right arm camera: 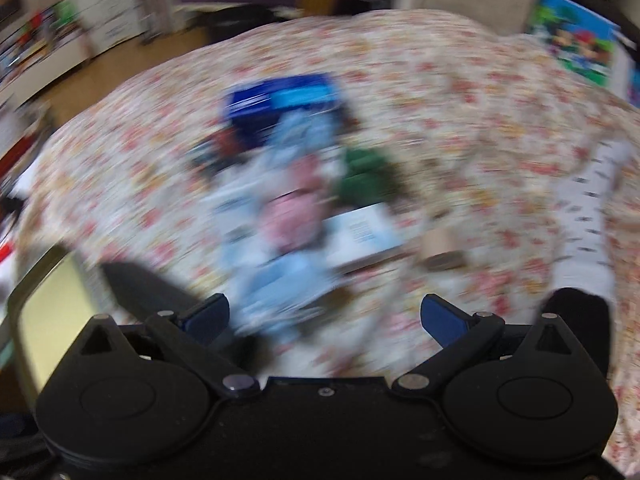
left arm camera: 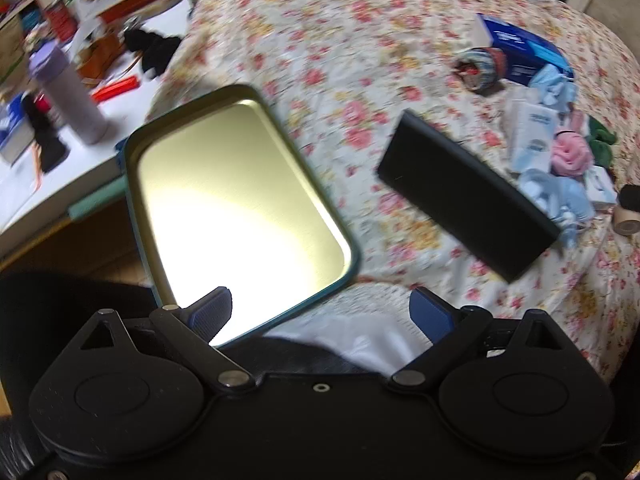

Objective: Organize soft objects
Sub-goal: 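Grasp the white tissue pack with the left tool while the right tool grasps the tape roll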

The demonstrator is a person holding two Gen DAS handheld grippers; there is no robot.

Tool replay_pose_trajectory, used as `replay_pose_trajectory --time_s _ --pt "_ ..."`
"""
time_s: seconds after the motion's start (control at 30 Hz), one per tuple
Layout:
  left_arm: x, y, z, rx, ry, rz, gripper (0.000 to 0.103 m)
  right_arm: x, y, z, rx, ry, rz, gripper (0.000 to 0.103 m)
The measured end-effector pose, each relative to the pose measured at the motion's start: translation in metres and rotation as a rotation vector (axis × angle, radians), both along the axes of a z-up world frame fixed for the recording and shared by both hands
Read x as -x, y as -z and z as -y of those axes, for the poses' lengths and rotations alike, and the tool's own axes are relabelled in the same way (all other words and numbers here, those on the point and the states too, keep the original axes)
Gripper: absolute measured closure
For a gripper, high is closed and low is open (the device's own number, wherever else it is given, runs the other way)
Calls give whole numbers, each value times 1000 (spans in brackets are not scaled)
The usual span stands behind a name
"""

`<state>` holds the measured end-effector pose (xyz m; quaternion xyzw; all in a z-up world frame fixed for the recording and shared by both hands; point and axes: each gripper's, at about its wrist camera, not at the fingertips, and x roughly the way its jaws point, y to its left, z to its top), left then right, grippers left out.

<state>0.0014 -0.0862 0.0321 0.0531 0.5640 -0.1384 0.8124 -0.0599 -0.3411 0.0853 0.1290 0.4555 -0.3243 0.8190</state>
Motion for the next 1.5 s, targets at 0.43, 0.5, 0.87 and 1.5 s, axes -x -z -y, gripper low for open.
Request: replay_pose_trajectory --time_s 0.43,0.5,0.87,1.5 --pt "-18 -25 97 20 228 28 11 13 21 121 34 226 -54 1" --pt "-24 -26 111 30 243 13 12 12 27 133 -30 214 -47 2" --pt "-48 -18 174 -16 292 10 12 5 54 150 -126 175 -55 13" --pt "-67 0 206 -78 302 -19 12 37 50 156 -236 191 15 15"
